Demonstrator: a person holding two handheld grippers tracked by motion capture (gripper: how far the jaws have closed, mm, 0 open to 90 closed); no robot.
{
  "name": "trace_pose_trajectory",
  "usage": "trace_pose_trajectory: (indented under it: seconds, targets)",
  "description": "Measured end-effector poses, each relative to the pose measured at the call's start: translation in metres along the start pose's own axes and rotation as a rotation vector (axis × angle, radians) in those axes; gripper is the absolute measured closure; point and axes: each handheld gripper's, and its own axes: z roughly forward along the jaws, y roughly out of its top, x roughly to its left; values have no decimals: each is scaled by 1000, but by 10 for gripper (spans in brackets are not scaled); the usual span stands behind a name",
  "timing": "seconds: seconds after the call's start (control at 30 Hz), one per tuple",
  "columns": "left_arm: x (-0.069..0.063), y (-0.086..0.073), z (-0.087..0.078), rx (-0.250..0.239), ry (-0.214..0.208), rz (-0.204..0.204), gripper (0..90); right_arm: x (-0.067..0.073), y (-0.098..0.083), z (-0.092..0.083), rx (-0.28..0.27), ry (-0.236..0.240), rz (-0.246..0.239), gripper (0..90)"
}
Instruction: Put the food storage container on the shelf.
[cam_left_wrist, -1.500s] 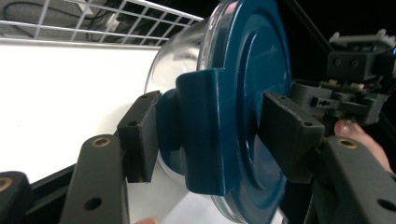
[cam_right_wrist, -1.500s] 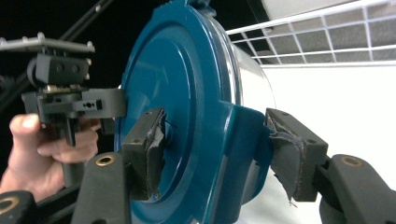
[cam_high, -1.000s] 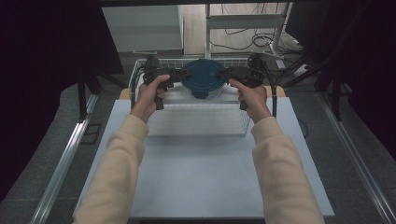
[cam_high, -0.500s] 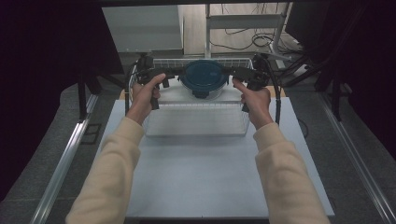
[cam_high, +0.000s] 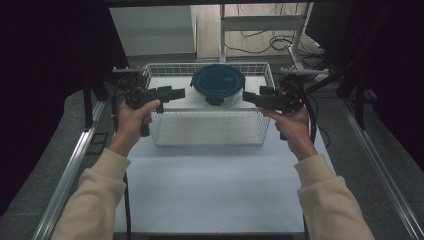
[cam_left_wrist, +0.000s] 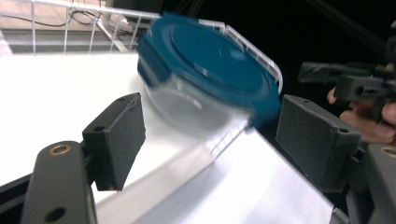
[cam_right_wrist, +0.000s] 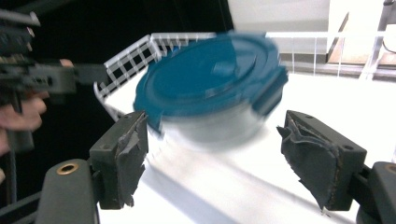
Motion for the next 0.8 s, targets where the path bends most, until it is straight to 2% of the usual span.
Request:
trace_pose_trajectory:
  seconds: [0.07, 0.1, 0.13, 0.2, 0.27, 0.37, 0.43, 0.57, 0.6, 0.63, 0.73, 0.8]
  targets:
    - [-9, -16, -10, 5, 0, 32, 233, 7, -19, -14, 8, -12, -48, 215]
    - [-9, -16, -10, 5, 0, 32, 233, 8, -25, -18, 8, -10, -53, 214]
    - [-13, -25, -14, 12, 0, 51, 233, 8, -25, -18, 8, -10, -53, 214]
    - [-20, -42, -20, 22, -1, 83, 234, 12, -45, -30, 11, -16, -84, 212]
    - [-26, -60, -24, 42, 0, 114, 234, 14, -58, -37, 12, -22, -111, 212]
    - [-32, -88, -31, 64, 31, 161, 235, 15, -87, -50, 2, -23, -127, 213]
    - [-32, -101, -34, 72, 43, 162, 234, 14, -106, -55, 4, -21, -120, 213]
    - [-30, -140, -38, 110, 68, 152, 232, 13, -142, -63, 14, -34, -131, 213]
    - [-29, -147, -37, 121, 71, 150, 229, 12, -158, -65, 28, -37, -134, 212]
    - [-28, -156, -37, 133, 77, 148, 229, 12, -158, -65, 28, -37, -134, 212]
    - [-23, -184, -32, 176, 90, 135, 226, 8, -181, -65, 60, -46, -136, 205]
    - [-19, -202, -28, 197, 106, 109, 238, 4, -196, -62, 106, -83, -155, 205]
